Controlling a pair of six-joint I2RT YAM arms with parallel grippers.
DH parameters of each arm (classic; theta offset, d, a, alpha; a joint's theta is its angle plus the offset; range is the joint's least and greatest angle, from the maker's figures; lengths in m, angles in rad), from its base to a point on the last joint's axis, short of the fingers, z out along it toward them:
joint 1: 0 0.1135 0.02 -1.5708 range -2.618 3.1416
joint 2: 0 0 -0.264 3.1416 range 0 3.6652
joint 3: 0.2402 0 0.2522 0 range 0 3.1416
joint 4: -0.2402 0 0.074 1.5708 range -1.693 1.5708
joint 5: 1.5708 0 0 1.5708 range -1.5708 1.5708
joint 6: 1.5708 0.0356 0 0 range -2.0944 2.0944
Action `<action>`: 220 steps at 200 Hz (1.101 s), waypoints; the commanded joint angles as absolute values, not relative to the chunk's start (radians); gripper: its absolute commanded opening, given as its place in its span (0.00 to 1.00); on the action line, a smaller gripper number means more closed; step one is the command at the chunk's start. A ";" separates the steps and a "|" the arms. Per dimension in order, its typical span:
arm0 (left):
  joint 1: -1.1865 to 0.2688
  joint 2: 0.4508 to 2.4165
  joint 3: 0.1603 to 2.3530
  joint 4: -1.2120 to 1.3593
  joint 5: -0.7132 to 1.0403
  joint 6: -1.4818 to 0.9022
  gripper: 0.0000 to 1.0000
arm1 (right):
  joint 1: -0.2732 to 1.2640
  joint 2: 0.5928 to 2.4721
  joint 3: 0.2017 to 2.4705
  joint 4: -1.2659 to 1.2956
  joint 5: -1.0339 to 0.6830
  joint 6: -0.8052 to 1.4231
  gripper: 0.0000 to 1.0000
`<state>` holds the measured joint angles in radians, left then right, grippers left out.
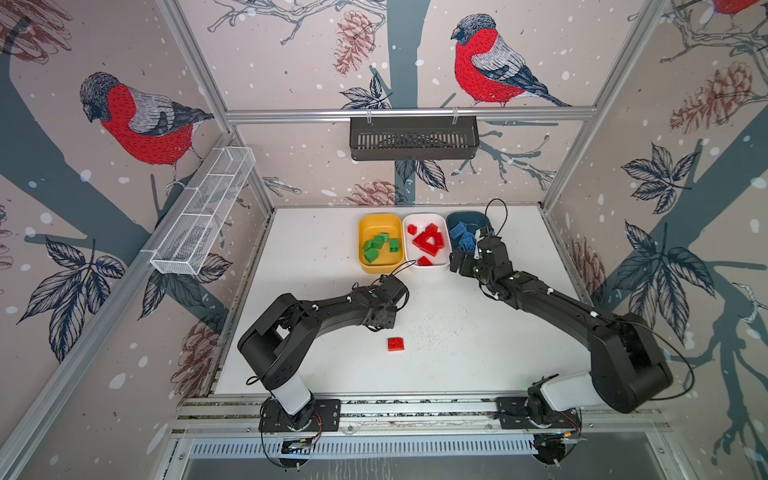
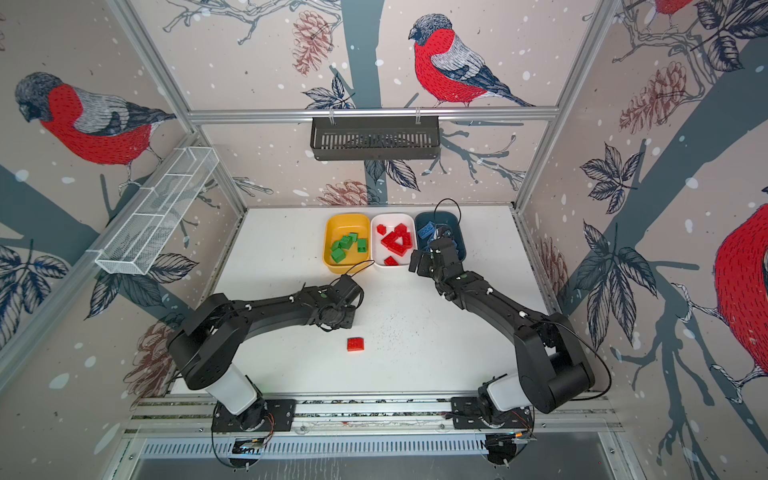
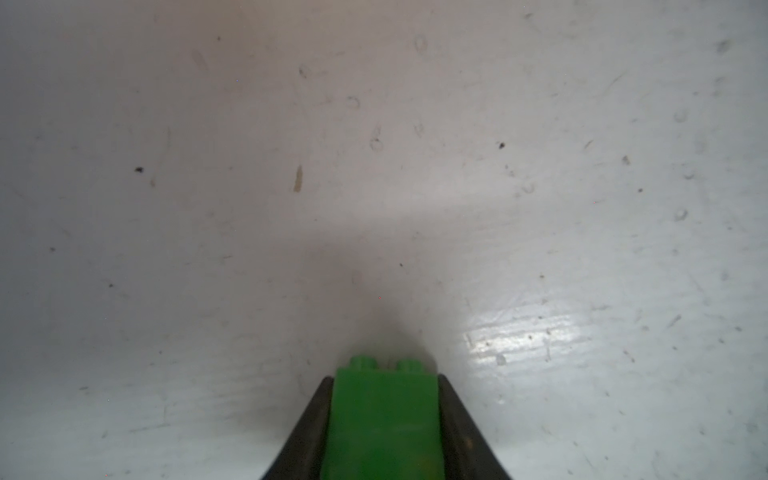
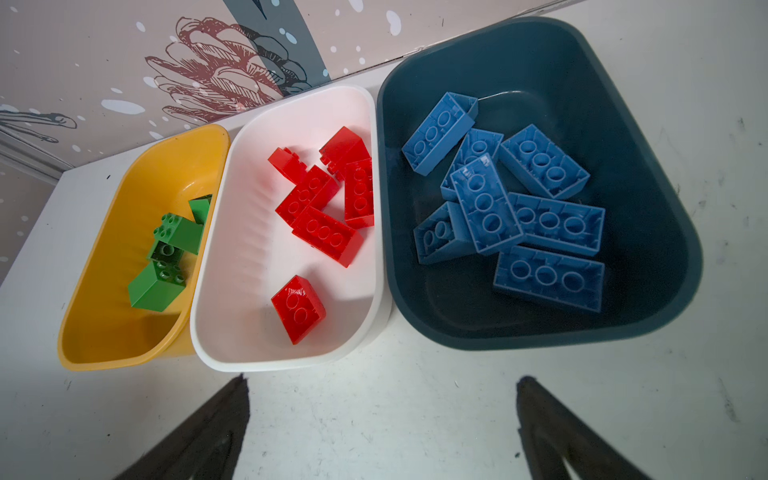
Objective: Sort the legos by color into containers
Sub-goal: 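Lower the left gripper onto the green brick and close, then drop the green brick into the yellow tub while the right gripper lowers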
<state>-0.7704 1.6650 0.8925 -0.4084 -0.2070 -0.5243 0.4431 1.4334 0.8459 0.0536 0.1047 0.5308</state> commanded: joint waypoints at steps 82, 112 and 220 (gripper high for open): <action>-0.658 1.600 1.072 -0.342 -0.223 -0.530 0.20 | 0.460 1.338 0.774 0.132 0.054 0.435 0.99; -0.631 1.652 1.193 -0.246 -0.303 -0.507 0.21 | 0.472 1.282 0.725 0.181 0.043 0.411 1.00; -0.513 2.105 1.689 -0.261 -0.360 -0.462 0.24 | 0.512 1.134 0.654 0.164 0.042 0.309 1.00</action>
<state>-0.5198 2.0510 1.6161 -0.2131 -0.3183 -0.4812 0.4988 1.1542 0.6655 0.1631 0.0479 0.3531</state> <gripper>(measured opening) 0.341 0.995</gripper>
